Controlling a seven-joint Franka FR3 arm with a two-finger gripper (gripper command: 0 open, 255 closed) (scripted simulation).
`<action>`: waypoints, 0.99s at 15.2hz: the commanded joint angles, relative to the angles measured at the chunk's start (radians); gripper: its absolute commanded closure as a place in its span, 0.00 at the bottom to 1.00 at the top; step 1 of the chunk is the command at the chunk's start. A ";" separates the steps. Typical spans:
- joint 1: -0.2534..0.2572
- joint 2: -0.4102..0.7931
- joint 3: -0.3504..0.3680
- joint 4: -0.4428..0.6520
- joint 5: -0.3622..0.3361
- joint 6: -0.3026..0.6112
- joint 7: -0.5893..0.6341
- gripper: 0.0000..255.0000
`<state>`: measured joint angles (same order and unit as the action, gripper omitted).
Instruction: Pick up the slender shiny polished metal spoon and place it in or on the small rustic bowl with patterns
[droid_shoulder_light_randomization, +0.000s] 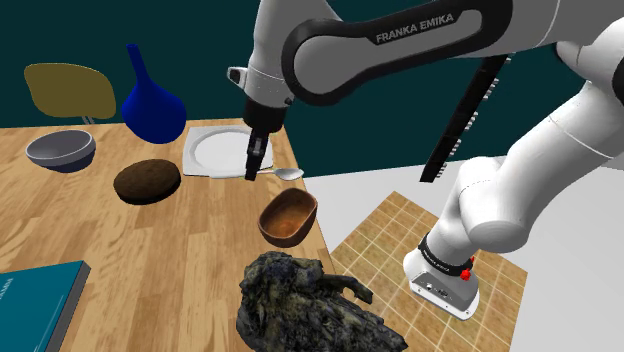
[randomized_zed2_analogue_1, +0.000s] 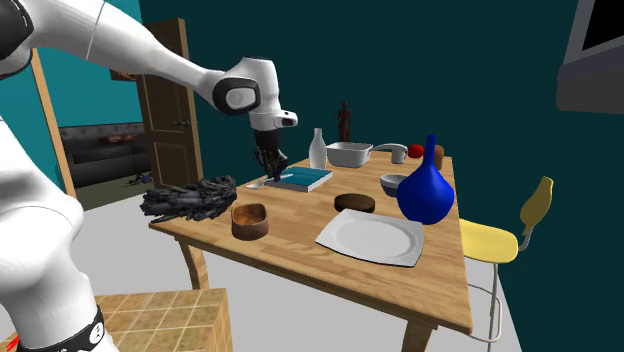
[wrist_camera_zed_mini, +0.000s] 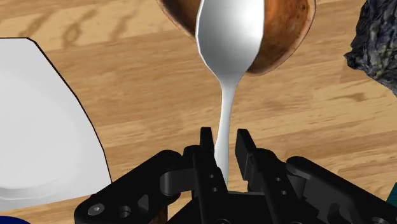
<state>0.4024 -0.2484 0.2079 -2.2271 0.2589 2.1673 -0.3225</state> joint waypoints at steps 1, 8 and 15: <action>0.008 -0.082 -0.001 -0.072 0.017 -0.009 -0.002 1.00; 0.032 -0.230 0.001 -0.231 0.051 0.003 -0.005 1.00; 0.038 -0.197 0.010 -0.300 0.068 0.104 -0.024 1.00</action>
<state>0.4388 -0.4561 0.2141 -2.5174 0.3237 2.2496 -0.3459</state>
